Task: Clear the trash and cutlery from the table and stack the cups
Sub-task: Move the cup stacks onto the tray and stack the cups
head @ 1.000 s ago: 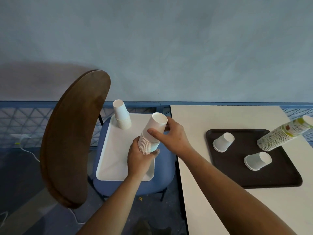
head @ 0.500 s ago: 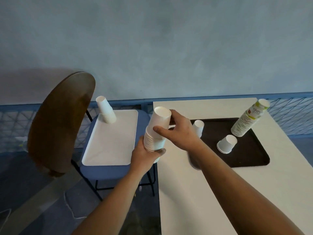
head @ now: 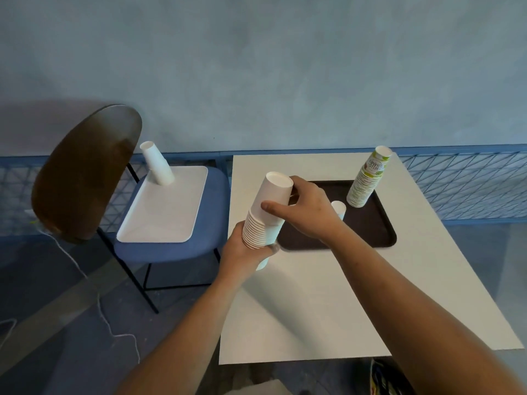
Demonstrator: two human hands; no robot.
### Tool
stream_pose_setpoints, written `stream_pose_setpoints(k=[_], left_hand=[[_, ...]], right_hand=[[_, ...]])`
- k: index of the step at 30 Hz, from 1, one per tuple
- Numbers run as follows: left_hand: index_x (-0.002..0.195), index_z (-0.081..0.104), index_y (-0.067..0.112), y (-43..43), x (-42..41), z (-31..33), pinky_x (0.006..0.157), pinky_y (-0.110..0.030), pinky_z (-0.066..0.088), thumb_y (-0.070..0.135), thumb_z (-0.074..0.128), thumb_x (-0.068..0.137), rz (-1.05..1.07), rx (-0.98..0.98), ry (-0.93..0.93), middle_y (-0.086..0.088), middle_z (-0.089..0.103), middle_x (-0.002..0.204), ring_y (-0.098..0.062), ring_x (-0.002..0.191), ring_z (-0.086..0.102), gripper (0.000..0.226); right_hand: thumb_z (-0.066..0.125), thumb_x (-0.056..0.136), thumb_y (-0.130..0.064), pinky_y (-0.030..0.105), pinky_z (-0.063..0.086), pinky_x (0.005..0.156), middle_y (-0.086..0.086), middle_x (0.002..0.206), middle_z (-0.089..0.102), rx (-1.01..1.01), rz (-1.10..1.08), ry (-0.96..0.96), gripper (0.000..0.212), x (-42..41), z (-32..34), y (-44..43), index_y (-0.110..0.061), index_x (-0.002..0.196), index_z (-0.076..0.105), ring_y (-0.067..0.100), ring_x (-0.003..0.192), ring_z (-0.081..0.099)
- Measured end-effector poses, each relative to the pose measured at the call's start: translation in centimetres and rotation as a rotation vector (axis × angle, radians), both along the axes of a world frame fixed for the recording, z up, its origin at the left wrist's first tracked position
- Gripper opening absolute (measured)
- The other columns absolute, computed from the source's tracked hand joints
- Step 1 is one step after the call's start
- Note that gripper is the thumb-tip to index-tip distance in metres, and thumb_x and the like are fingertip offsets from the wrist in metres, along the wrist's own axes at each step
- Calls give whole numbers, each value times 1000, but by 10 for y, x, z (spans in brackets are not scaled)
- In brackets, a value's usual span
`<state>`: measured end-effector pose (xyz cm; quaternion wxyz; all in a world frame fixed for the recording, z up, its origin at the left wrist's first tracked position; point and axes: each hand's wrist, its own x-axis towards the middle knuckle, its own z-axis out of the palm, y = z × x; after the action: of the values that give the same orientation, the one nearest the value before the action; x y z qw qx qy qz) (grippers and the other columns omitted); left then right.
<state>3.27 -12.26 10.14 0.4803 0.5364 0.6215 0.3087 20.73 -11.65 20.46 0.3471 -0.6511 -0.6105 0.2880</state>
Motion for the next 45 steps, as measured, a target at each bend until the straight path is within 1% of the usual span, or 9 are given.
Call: stream_pose_setpoints(k=[9, 12, 18, 23, 26, 31, 35, 41, 45], left_hand=[[114, 59, 40, 7, 7, 1, 91, -46, 61, 59, 89, 45, -41, -21, -1, 16, 74, 104, -14, 99, 72, 77], [116, 57, 44, 14, 7, 0, 91, -46, 60, 58, 91, 47, -74, -16, 12, 17, 73, 106, -13, 101, 71, 78], [120, 57, 45, 20, 5, 5, 91, -45, 60, 54, 91, 50, -115, -35, 47, 18, 72, 108, -12, 101, 71, 79], [120, 57, 44, 25, 17, 8, 91, -46, 60, 54, 91, 49, -115, -45, 54, 18, 72, 108, -12, 100, 70, 80], [121, 58, 42, 26, 31, 8, 90, -46, 60, 52, 91, 51, -105, -36, 48, 18, 72, 108, -11, 100, 70, 78], [120, 58, 43, 25, 63, 12, 86, -39, 60, 48, 92, 56, -68, -13, 62, 19, 72, 107, -9, 99, 70, 73], [122, 58, 40, 21, 98, 16, 84, -35, 57, 43, 93, 62, -50, -1, 71, 17, 71, 109, -9, 100, 68, 70], [123, 57, 39, 12, 148, 15, 80, -31, 55, 39, 94, 66, -22, 5, 90, 18, 70, 110, -5, 101, 66, 68], [124, 56, 41, 2, 176, 16, 71, -22, 49, 35, 94, 68, 6, -11, 99, 21, 68, 107, -1, 98, 64, 68]], right_hand=[[80, 77, -55, 20, 50, 70, -10, 104, 69, 57, -64, -27, 55, 6, -2, -1, -22, 118, 62, 3, 91, 64], [81, 78, -54, 24, 54, 76, -11, 103, 69, 52, -78, -21, 53, 9, -4, 0, -23, 115, 62, 3, 92, 65], [79, 81, -53, 17, 51, 75, -14, 109, 68, 66, -65, -1, 54, 15, -7, 1, -26, 123, 59, -1, 95, 64], [79, 80, -52, 27, 56, 83, -15, 109, 70, 59, -57, 38, 54, 28, -6, 7, -25, 123, 61, 1, 95, 67], [81, 80, -48, 22, 55, 80, -16, 104, 69, 88, -81, 65, 50, 41, -5, 11, -23, 119, 62, 1, 93, 66], [79, 78, -57, 22, 54, 76, -16, 101, 68, 132, -129, 77, 54, 74, -5, 17, -25, 117, 61, 3, 92, 65], [80, 79, -54, 12, 47, 69, -18, 97, 66, 140, -153, 129, 48, 111, 0, 18, -27, 113, 59, -2, 88, 63], [80, 77, -56, 30, 57, 78, -13, 98, 69, 119, -188, 203, 52, 166, -5, 22, -25, 114, 60, 4, 91, 67], [79, 80, -53, 28, 56, 77, -10, 98, 71, 85, -179, 273, 48, 196, -4, 24, -22, 112, 62, 6, 91, 68]])
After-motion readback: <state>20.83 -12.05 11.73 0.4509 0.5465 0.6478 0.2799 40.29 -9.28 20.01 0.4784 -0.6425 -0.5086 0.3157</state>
